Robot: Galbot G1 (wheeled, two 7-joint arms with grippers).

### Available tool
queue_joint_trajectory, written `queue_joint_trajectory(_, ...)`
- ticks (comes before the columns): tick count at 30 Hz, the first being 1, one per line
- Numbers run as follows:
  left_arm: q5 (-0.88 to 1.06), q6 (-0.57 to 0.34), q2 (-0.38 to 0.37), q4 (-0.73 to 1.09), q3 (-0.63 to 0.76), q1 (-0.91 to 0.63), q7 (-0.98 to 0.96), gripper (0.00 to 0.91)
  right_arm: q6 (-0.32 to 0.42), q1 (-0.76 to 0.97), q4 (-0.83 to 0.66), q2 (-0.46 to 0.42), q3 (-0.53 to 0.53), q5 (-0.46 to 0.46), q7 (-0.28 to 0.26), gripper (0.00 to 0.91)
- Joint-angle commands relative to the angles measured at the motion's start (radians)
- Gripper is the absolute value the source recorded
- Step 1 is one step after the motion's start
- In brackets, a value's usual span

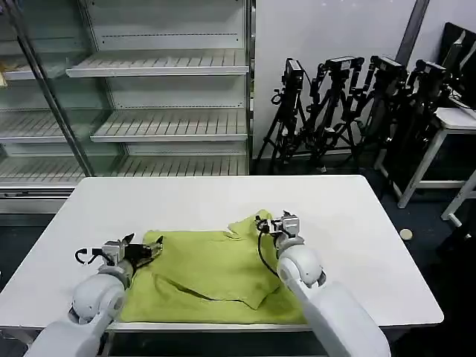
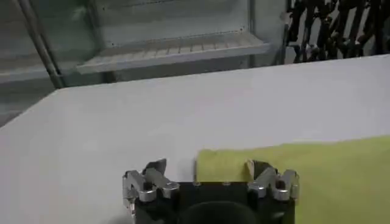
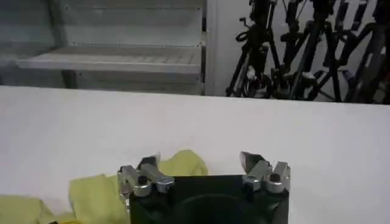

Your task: Fold and organize the clothes.

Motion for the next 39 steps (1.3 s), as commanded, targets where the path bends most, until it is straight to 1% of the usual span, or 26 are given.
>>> queue_joint_trajectory(1,-0.063,0.002,0.008,0.098,0.052,-0.106,-0.004,0.333,-0.002,0.059,-0.113,0.028,-0.026,0.055,0.002,0.907)
queue_joint_trajectory(2,-0.065,0.002,0.007,0.106,0.055,-0.109,-0.006,0.202,-0.002,0.059,-0.114,0.029,-0.027,0.062,0.004,0.907)
queue_joint_trajectory(3,-0.067,0.002,0.005,0.11,0.055,-0.109,-0.006,0.02,-0.002,0.058,-0.114,0.031,-0.028,0.07,0.006,0.816)
queue_joint_trajectory(4,-0.07,0.002,0.004,0.111,0.054,-0.108,-0.008,0.02,-0.002,0.056,-0.112,0.032,-0.028,0.074,0.006,0.665)
queue_joint_trajectory(5,-0.074,0.002,0.004,0.109,0.053,-0.104,-0.01,0.02,-0.002,0.053,-0.109,0.032,-0.031,0.082,0.006,0.393)
queue_joint_trajectory(6,-0.077,0.002,0.004,0.106,0.052,-0.101,-0.011,0.02,-0.002,0.05,-0.105,0.031,-0.033,0.086,0.006,0.05)
queue_joint_trajectory(7,-0.077,0.002,0.003,0.102,0.051,-0.095,-0.011,0.02,-0.002,0.046,-0.1,0.029,-0.035,0.087,0.004,0.0)
queue_joint_trajectory(24,-0.114,-0.002,-0.002,0.049,0.006,-0.028,-0.007,0.02,0.004,0.013,-0.042,0.024,-0.025,0.075,-0.01,0.0)
queue_joint_trajectory(30,-0.135,-0.021,0.004,0.001,-0.032,-0.019,-0.006,0.02,0.073,0.003,0.005,0.018,-0.008,0.053,-0.019,0.0)
queue_joint_trajectory(32,-0.144,-0.027,0.015,-0.026,-0.054,-0.008,-0.004,0.02,0.093,-0.007,0.037,0.008,-0.005,0.034,-0.032,0.0)
queue_joint_trajectory(36,-0.153,-0.037,0.031,-0.076,-0.082,0.018,-0.001,0.02,0.103,-0.036,0.106,-0.013,0.008,0.012,-0.047,0.0)
queue_joint_trajectory(39,-0.155,-0.044,0.032,-0.128,-0.113,0.066,0.002,0.02,0.106,-0.08,0.178,-0.032,0.034,-0.03,-0.065,0.0)
